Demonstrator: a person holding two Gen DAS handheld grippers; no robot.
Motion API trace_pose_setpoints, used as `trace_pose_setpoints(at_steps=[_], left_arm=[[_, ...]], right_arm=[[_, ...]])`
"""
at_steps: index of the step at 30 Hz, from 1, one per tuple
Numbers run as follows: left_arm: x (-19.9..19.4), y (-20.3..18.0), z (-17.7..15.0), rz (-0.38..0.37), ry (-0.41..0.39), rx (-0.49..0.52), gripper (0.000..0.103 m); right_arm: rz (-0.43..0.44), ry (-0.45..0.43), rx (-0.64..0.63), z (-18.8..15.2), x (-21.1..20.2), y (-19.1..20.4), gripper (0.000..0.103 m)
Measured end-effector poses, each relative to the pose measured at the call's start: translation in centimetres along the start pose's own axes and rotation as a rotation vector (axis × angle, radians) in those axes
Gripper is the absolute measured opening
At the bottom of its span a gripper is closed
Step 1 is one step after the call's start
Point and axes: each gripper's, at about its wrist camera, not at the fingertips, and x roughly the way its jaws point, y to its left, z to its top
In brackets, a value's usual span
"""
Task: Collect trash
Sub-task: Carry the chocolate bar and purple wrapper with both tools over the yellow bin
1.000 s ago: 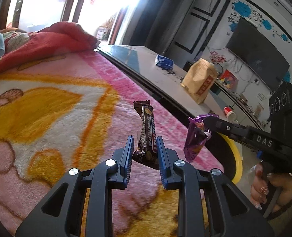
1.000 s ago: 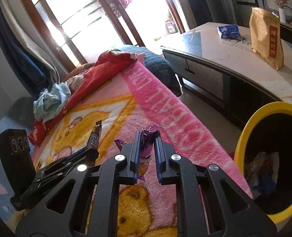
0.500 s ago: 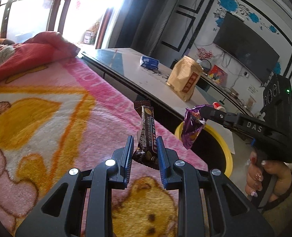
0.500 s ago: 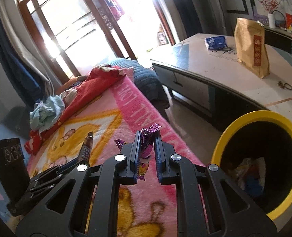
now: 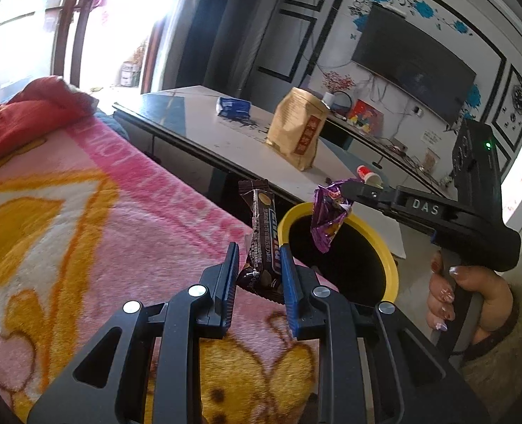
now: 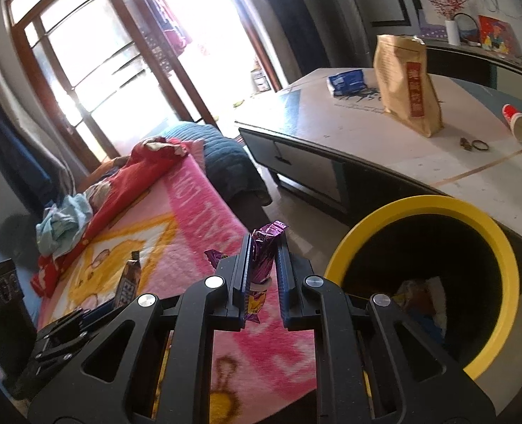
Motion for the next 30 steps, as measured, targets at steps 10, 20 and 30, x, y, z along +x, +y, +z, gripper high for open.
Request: trace_pose_setpoints(at_steps=[10,20,30], left_arm=[[2.0,-3.3,0.4,-0.048,0.013,0.081,0.022],[4.3,-5.9,0.4,-0.088,0.037,0.121,0.022],[6.5,-8.5,0.1,-0.117,0.068,0.168,0.023]], right_arm=[[-0.062,-0.057,0.053,0.6,-1.9,-3.4,0.009],[-0.130,-0.103,0.140,0.9,-3.7,-7.3,0.009],[-0.198,-0.128,0.192,0.8,-4.9,-10.4,0.009]])
